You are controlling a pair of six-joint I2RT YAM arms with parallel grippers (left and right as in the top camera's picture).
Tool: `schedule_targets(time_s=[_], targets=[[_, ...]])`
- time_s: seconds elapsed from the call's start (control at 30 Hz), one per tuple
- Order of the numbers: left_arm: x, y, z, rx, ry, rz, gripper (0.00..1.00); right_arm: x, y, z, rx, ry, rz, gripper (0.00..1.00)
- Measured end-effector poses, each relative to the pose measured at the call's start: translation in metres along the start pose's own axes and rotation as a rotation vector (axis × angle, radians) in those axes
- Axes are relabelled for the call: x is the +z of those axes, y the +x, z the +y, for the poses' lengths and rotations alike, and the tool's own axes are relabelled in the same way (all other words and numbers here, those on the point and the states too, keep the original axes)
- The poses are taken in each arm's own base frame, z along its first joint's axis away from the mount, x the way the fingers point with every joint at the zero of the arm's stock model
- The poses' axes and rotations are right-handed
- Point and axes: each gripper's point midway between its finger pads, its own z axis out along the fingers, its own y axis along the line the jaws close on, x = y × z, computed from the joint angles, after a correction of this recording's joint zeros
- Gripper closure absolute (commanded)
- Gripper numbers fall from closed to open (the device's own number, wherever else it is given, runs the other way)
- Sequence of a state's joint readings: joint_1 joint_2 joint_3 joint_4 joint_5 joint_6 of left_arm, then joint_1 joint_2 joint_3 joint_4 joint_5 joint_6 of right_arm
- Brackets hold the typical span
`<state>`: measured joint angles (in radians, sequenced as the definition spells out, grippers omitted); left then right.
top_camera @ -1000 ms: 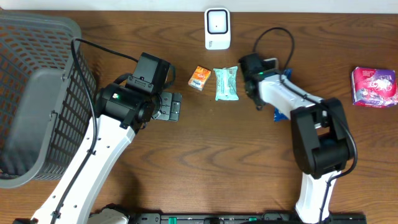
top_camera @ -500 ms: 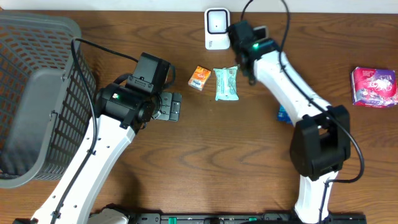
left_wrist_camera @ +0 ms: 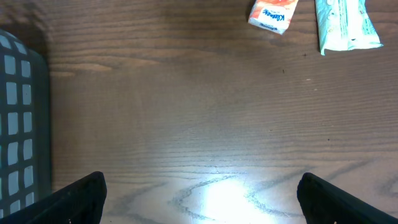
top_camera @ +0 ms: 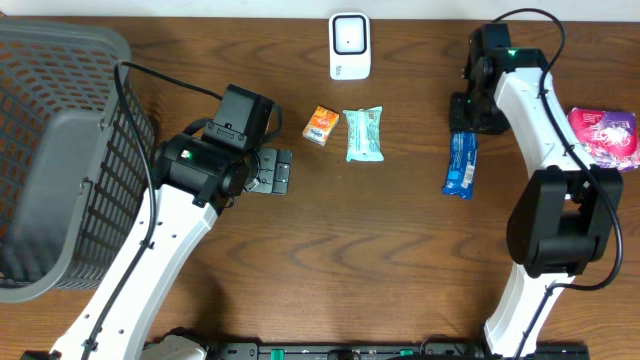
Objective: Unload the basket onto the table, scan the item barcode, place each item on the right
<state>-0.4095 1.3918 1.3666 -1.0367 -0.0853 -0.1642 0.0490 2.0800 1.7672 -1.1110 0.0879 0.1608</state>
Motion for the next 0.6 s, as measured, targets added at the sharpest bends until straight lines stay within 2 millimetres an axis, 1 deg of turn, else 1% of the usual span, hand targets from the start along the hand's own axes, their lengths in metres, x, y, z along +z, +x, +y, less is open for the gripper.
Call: schedule_targets(time_s=[0.13,0.2,0.3,0.47,0.6], targets=[[0.000,0.000,0.000,0.000,0.000,0.000,0.02,0.010,0.001,0.014,-0.034,-0.026,-0.013,0.54],[0.000,0.000,0.000,0.000,0.000,0.000,0.02,0.019,0.005,0.017,-0.041,0.002,-0.017,0.55],[0.000,0.000,0.000,0.000,0.000,0.000,0.02,0.034,0.010,0.015,-0.035,0.058,-0.028,0.55],[0.000,0.000,0.000,0.000,0.000,0.000,0.02,0.061,0.015,0.004,-0.021,0.168,-0.081,0.55],[0.000,0.000,0.000,0.000,0.000,0.000,0.02,0.074,0.028,-0.015,0.004,0.283,-0.087,0.56]])
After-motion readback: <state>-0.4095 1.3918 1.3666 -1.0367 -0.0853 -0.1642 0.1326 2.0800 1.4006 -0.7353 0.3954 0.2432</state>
